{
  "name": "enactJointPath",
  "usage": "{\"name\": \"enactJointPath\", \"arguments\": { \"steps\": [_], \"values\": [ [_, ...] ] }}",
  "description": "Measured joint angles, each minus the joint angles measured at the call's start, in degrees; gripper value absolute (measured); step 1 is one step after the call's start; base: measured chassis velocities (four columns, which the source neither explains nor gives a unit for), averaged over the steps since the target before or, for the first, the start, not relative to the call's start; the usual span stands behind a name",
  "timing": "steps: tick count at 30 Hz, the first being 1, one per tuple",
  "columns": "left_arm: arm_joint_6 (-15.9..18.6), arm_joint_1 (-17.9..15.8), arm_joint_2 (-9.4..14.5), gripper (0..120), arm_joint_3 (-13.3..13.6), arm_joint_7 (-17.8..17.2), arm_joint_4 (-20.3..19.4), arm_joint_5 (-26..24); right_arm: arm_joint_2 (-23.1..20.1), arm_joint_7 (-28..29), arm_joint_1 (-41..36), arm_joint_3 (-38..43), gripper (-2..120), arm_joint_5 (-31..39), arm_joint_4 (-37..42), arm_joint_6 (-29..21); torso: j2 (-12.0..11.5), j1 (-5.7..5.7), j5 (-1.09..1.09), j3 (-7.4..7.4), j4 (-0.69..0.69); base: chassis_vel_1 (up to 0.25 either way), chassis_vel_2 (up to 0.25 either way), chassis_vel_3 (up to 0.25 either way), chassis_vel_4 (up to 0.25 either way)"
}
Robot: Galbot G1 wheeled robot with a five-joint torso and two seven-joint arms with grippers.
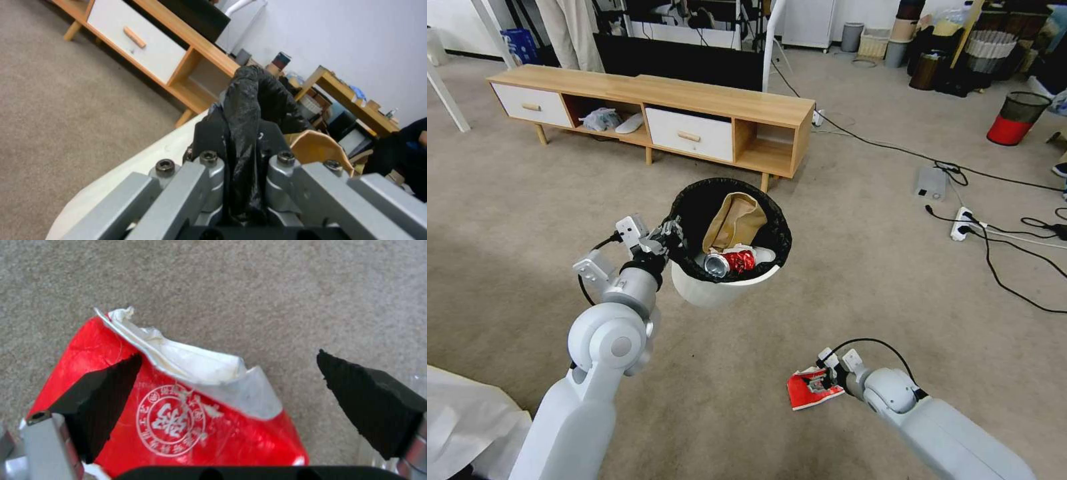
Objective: Pick up the trash bin and place the garbage on the floor into it.
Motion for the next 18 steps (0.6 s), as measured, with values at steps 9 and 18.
{"name": "enactJointPath", "arguments": {
  "steps": [9,18],
  "values": [
    [-0.07,-0.1,-0.22,7,0.06,0.13,0.36,0.25,0.25,-2.04,-0.58,0.63,80,-2.1,-0.67,1.02,0.0,0.0,0.0,0.0,0.0,0.0,0.0,0.0,0.0],
    [-0.13,-0.37,-0.43,7,0.4,0.23,0.72,0.45,0.24,-2.01,-1.4,1.96,47,-2.02,-0.69,2.11,0.0,0.0,0.0,0.0,0.0,0.0,0.0,0.0,0.0]
  ]
}}
